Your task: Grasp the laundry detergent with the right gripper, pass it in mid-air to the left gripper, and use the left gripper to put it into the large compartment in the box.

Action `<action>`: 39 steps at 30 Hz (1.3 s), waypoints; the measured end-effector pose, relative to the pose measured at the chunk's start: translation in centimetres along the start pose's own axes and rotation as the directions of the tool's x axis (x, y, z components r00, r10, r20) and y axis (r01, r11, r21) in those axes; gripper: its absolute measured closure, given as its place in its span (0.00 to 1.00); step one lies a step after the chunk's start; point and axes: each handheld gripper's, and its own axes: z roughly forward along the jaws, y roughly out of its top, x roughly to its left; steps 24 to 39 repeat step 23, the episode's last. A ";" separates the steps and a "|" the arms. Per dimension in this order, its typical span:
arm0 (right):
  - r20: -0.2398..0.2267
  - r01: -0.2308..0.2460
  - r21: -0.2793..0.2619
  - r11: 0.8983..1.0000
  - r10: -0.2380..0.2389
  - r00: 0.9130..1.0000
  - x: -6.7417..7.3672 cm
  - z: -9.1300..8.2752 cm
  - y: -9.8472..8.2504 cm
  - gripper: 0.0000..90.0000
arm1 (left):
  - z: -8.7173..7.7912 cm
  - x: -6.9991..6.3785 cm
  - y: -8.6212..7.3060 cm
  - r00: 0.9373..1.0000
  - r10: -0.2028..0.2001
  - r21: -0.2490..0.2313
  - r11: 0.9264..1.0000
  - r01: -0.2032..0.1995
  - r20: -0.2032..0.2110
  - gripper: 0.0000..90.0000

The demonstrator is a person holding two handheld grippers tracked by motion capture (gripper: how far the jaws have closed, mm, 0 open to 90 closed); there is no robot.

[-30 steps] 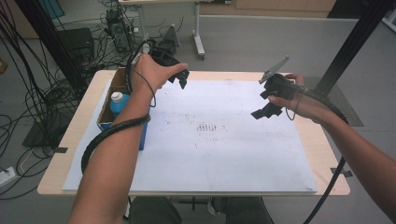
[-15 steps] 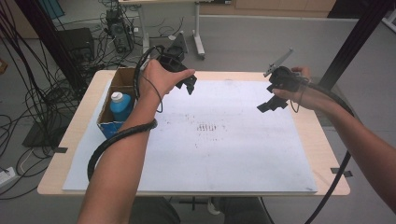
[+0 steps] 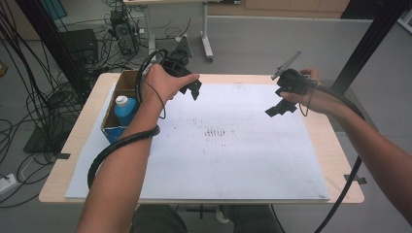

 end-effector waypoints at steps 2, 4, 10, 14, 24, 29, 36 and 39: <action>-0.003 0.000 0.000 1.000 0.000 1.000 0.0 0.1 0.0 0.08 | 0.0 0.0 0.0 1.000 0.001 -0.002 1.000 -0.001 0.001 0.14; -0.004 -0.002 -0.001 1.000 0.002 1.000 0.0 0.1 0.0 0.08 | -0.1 0.0 0.0 1.000 0.000 -0.004 1.000 0.000 0.003 0.14; -0.001 -0.002 -0.007 1.000 0.002 1.000 0.0 -0.1 -0.1 0.08 | -0.1 0.0 0.0 1.000 0.003 -0.006 1.000 -0.003 0.007 0.14; 0.000 -0.002 -0.006 1.000 0.002 1.000 -0.1 0.1 -0.2 0.08 | -0.1 -0.1 0.0 1.000 0.006 -0.003 1.000 -0.006 0.007 0.14; 0.001 -0.004 -0.011 1.000 0.004 1.000 -0.1 0.0 -0.2 0.08 | -0.1 -0.1 0.1 1.000 0.006 -0.009 1.000 -0.006 0.007 0.14; 0.001 -0.004 -0.011 1.000 0.004 1.000 -0.1 0.0 -0.2 0.08 | -0.1 -0.1 0.1 1.000 0.006 -0.009 1.000 -0.006 0.007 0.14; 0.001 -0.004 -0.011 1.000 0.004 1.000 -0.1 0.0 -0.2 0.08 | -0.1 -0.1 0.1 1.000 0.006 -0.009 1.000 -0.006 0.007 0.14; 0.001 -0.004 -0.011 1.000 0.004 1.000 -0.1 0.0 -0.2 0.08 | -0.1 -0.1 0.1 1.000 0.006 -0.009 1.000 -0.006 0.007 0.14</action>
